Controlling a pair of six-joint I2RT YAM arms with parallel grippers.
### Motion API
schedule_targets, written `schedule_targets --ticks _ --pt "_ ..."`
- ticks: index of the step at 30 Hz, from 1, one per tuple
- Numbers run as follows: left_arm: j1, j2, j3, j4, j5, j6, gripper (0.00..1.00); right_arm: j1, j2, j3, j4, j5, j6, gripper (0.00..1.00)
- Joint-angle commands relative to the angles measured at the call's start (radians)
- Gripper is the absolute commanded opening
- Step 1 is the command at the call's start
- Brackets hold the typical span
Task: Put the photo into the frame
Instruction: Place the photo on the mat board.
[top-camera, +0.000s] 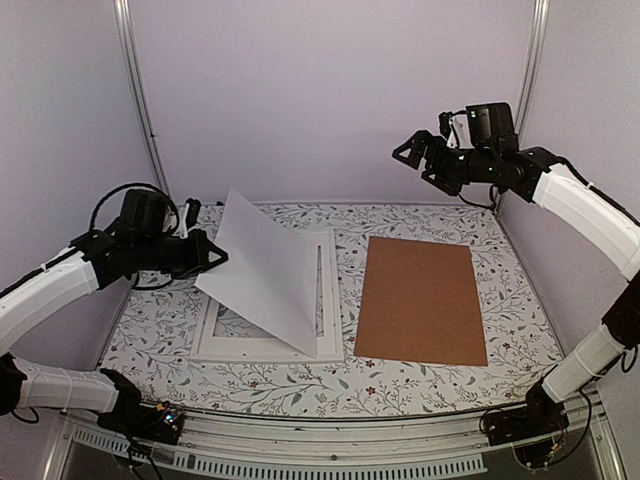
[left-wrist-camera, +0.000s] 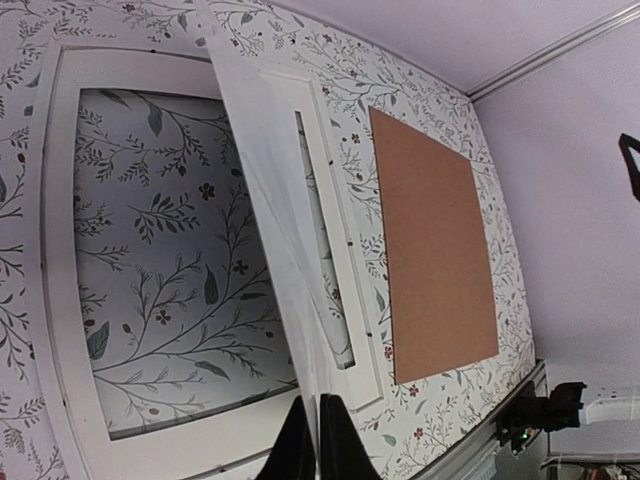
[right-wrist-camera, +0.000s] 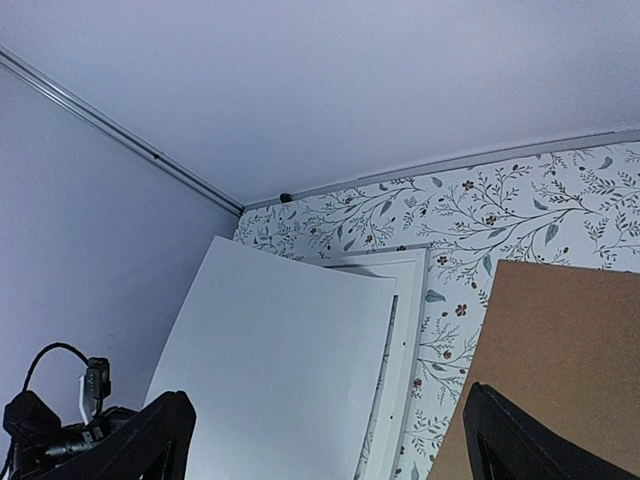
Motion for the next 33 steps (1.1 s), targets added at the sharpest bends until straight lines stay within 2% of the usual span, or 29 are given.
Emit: schedule_targets --ticks 1,6,22,29,33 --pt "0.009 0.037 -0.018 0.069 0.03 -0.012 0.05 -0.007 0.015 -0.014 0.024 -0.019 0.005 0.98" --pt "0.01 0.04 0.003 0.108 0.011 -0.034 0.05 -0.007 0.013 -0.023 0.024 -0.018 0.006 0.98" --pt "0.006 0.031 0.059 0.301 0.128 -0.153 0.0 -0.008 0.019 -0.043 0.036 -0.028 0.01 0.97" --pt "0.0 0.078 0.068 0.406 0.177 -0.189 0.0 -0.008 0.024 -0.048 0.038 -0.03 0.006 0.97" --pt "-0.019 0.131 0.123 0.429 0.198 -0.182 0.0 -0.008 0.024 -0.048 0.038 -0.027 0.003 0.97"
